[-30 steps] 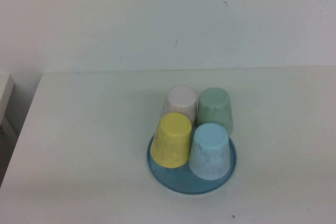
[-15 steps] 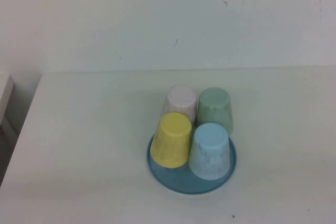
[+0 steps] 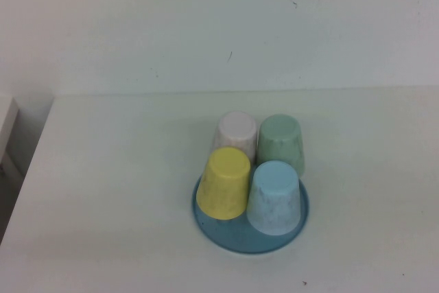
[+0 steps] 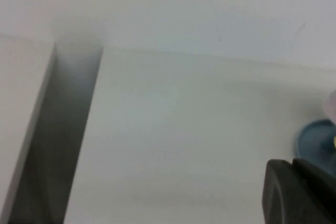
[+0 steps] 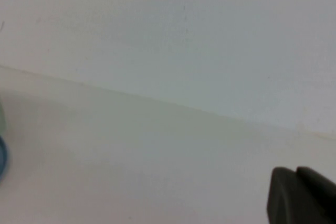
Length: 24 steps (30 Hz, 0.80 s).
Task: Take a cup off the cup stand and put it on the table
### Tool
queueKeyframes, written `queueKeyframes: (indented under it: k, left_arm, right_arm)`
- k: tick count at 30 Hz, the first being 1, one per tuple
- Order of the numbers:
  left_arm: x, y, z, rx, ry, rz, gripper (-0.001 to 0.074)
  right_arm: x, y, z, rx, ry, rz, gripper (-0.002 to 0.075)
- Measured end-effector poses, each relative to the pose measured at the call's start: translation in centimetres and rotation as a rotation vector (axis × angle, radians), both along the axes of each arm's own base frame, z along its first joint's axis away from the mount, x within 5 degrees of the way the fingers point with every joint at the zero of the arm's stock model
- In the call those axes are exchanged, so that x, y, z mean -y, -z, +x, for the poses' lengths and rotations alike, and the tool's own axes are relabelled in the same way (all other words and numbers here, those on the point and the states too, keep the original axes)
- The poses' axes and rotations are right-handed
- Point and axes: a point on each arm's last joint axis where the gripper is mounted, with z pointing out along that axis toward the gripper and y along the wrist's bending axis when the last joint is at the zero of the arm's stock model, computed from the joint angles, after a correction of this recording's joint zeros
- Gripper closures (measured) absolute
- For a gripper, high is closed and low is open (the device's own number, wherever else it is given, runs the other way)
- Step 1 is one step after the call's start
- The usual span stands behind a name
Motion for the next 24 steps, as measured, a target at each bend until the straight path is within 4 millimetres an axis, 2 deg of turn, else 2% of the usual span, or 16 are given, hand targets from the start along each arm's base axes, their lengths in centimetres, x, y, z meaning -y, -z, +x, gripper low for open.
queueKeyframes:
  k: [6,13,18,24]
  left_arm:
    - [1.1,-2.0,1.6,-0.199,0.126,0.0,0.0738]
    - [2.4,-5.9,5.2,-0.274,0.245,-0.069,0.0738]
    - [3.0,-7.8,9.4,-0.329,0.32,-0.051,0.0738]
    - [4.5,-8.4,14.4,-0.362,0.458,-0.102,0.0738]
  right_arm:
    - [-0.7,0.3,1.9,-0.16,-0.082,0.064,0.0729]
    - [-1.8,1.5,2.2,-0.317,-0.257,-0.036,0.0729]
    - [-1.9,1.7,2.1,-0.337,-0.283,-0.058,0.0729]
    - [-1.8,1.8,2.3,-0.322,-0.293,-0.102,0.0729]
